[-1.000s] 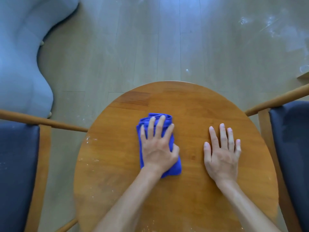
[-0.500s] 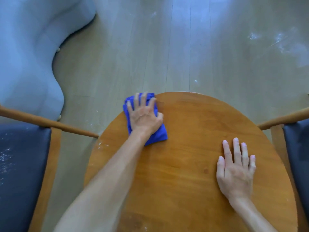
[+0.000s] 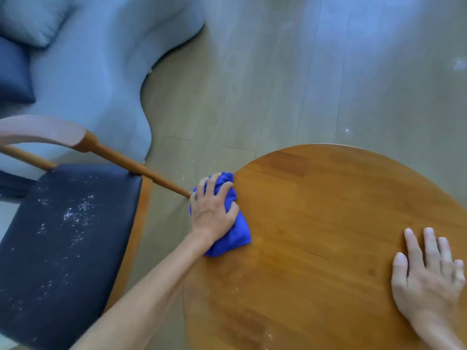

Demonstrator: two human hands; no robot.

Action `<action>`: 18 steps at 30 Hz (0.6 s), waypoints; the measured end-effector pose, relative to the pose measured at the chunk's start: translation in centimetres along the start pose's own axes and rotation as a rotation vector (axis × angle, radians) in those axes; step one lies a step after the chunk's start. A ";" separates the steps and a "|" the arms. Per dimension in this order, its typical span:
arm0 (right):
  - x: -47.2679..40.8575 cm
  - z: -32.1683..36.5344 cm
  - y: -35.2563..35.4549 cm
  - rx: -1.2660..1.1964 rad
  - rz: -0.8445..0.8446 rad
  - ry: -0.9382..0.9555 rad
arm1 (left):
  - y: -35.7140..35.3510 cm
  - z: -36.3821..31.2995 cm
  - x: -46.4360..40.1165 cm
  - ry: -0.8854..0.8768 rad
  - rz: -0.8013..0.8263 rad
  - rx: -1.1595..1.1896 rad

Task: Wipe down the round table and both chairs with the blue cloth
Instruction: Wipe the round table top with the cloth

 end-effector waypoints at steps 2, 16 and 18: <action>0.1 0.1 0.1 0.007 -0.003 0.005 | 0.2 2.8 5.9 0.143 -0.049 0.081; 0.3 -0.1 0.3 -0.001 -0.010 0.046 | -1.7 -4.4 -0.7 0.227 -0.131 0.002; 0.3 -0.3 0.2 0.007 -0.022 0.048 | -3.1 -7.1 -4.5 0.133 -0.079 0.001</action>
Point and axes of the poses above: each hand's wrist, its own x-axis away from the middle knuckle, its own y-axis out of the back of the hand, z = x × y, the point moved 6 cm from there along -x, towards the middle knuckle, and after that the axes turned 7 degrees about -y, right-handed, at the moved point
